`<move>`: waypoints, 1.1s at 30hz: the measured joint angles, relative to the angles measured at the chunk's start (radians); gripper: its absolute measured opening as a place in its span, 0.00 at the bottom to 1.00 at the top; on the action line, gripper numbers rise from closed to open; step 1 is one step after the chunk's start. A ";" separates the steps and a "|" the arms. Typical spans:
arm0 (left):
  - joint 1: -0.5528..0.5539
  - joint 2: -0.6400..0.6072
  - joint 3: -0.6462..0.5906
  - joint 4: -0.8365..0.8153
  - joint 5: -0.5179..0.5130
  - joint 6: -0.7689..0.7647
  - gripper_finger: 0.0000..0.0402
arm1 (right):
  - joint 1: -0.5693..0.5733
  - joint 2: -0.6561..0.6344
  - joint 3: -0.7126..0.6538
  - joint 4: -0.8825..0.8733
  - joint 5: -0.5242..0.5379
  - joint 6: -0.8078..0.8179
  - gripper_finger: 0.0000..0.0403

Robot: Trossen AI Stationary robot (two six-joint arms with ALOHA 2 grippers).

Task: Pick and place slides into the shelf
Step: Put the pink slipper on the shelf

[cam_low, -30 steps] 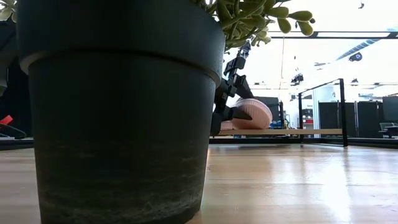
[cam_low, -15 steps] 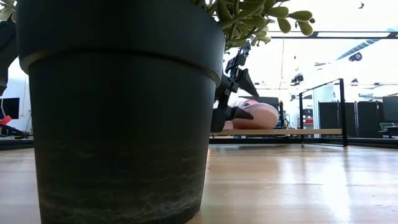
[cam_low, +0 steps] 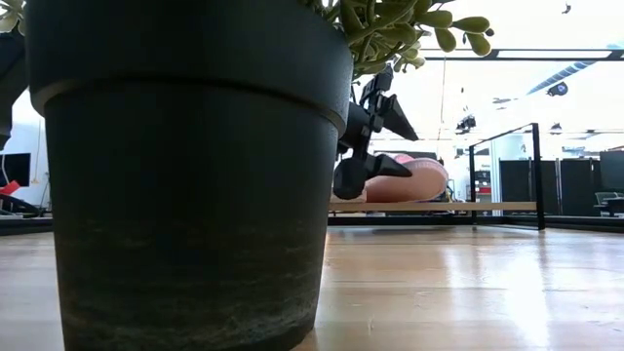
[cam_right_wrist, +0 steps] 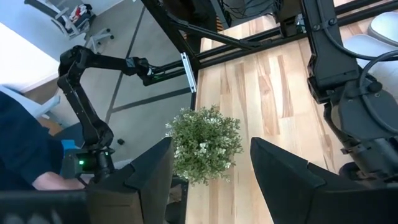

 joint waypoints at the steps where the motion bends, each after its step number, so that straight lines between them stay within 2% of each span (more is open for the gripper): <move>1: -0.004 0.000 0.000 0.000 0.002 -0.030 0.68 | 0.000 0.000 0.000 0.000 0.000 0.000 0.51; 12: -0.027 -0.001 0.000 -0.035 0.009 -0.001 0.68 | 0.000 0.000 0.000 -0.002 0.000 0.001 0.51; 15: -0.031 -0.001 0.000 -0.009 0.020 0.053 0.68 | 0.000 0.000 0.000 -0.036 0.003 -0.002 0.51; 20: -0.039 -0.007 0.000 0.092 0.080 0.156 0.68 | 0.000 0.000 0.000 -0.174 0.078 -0.026 0.51; 25: -0.053 -0.010 0.000 0.188 0.112 0.215 0.68 | -0.001 -0.001 0.000 -0.215 0.128 -0.033 0.51; 29: -0.057 -0.048 0.000 0.190 0.139 0.307 0.67 | -0.001 -0.002 0.000 -0.245 0.178 -0.040 0.51; 33: -0.057 -0.133 -0.002 0.133 0.142 0.474 0.61 | -0.003 -0.004 -0.019 -0.322 0.270 -0.040 0.49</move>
